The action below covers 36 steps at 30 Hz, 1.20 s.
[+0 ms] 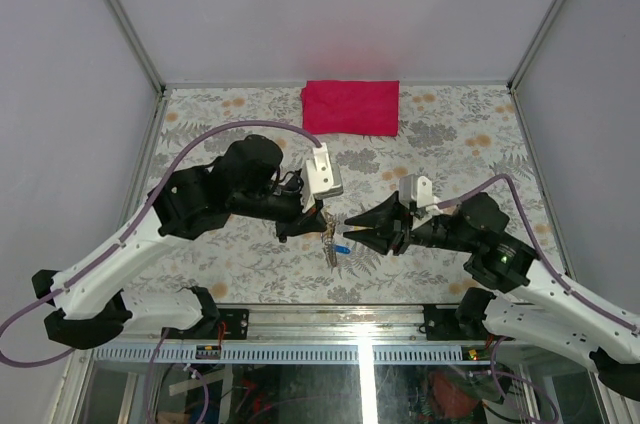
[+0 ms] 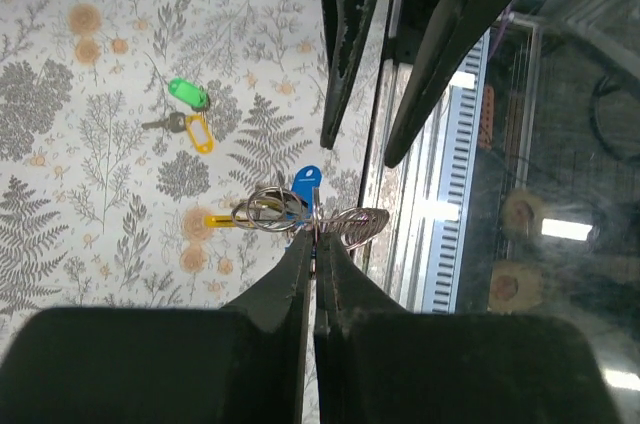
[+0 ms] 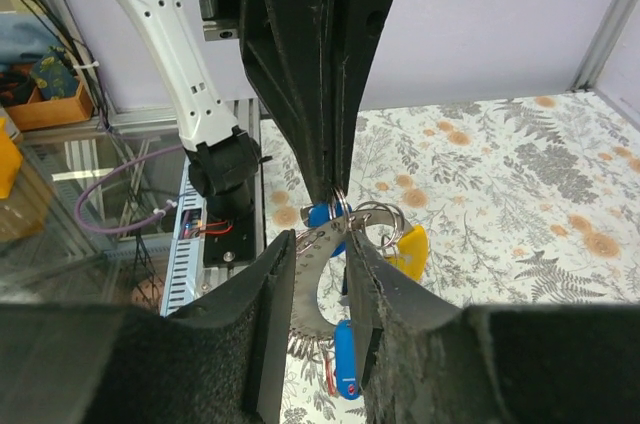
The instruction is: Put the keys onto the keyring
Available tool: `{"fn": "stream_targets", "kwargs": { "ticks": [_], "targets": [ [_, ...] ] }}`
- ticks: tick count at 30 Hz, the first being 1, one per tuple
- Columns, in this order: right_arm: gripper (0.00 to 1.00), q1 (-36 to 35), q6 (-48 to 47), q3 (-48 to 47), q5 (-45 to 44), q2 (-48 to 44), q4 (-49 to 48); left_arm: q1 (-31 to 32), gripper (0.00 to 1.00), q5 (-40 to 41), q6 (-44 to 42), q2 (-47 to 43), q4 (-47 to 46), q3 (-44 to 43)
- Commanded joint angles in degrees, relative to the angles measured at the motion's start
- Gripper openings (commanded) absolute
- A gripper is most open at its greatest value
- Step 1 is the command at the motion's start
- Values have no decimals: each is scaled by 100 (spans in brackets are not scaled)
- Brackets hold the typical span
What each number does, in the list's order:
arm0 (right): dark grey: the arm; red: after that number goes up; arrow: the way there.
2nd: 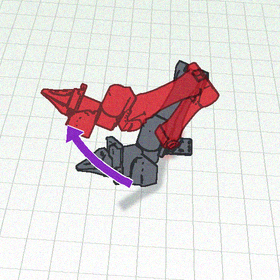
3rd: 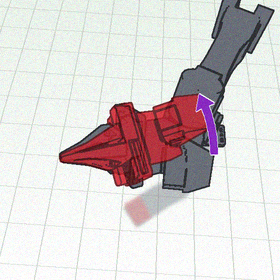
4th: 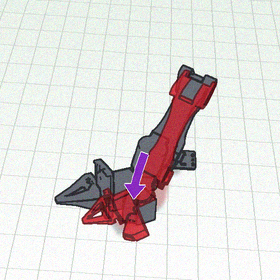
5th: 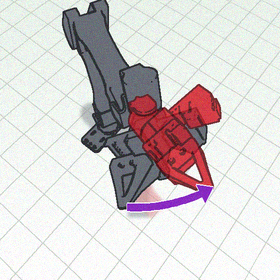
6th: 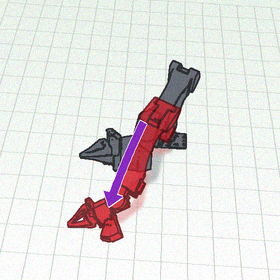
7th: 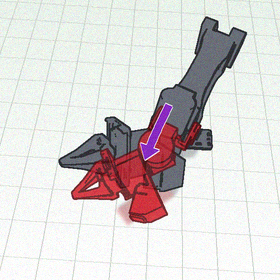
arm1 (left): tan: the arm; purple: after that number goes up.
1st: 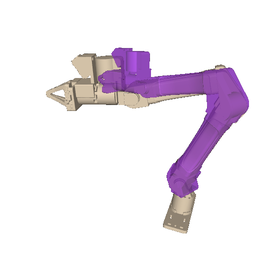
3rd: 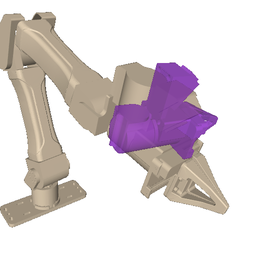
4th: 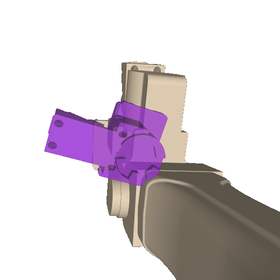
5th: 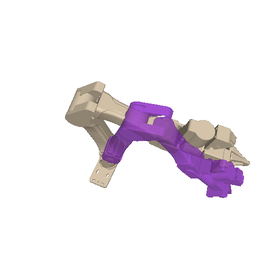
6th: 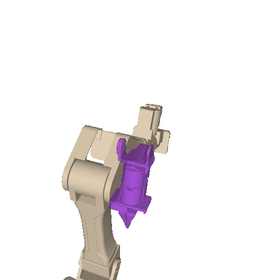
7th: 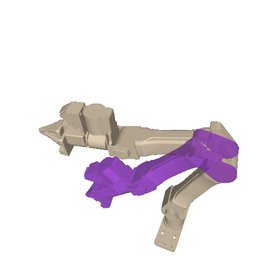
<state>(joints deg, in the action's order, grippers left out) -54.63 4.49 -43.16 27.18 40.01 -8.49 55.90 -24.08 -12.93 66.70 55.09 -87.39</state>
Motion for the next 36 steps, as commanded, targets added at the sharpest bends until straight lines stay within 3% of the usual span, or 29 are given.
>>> {"fn": "stream_targets", "kwargs": {
  "ticks": [1,17,36],
  "targets": [
    [34,9,-105,-4,248,137,-399,118,0,142,-350,135,512,-400],
    [35,13,-127,-213,821,758,-574,350,0,4,-373,186,517,-449],
    [27,14,-76,-352,997,907,-652,404,0,-6,-378,126,458,-267]
  ]
}}
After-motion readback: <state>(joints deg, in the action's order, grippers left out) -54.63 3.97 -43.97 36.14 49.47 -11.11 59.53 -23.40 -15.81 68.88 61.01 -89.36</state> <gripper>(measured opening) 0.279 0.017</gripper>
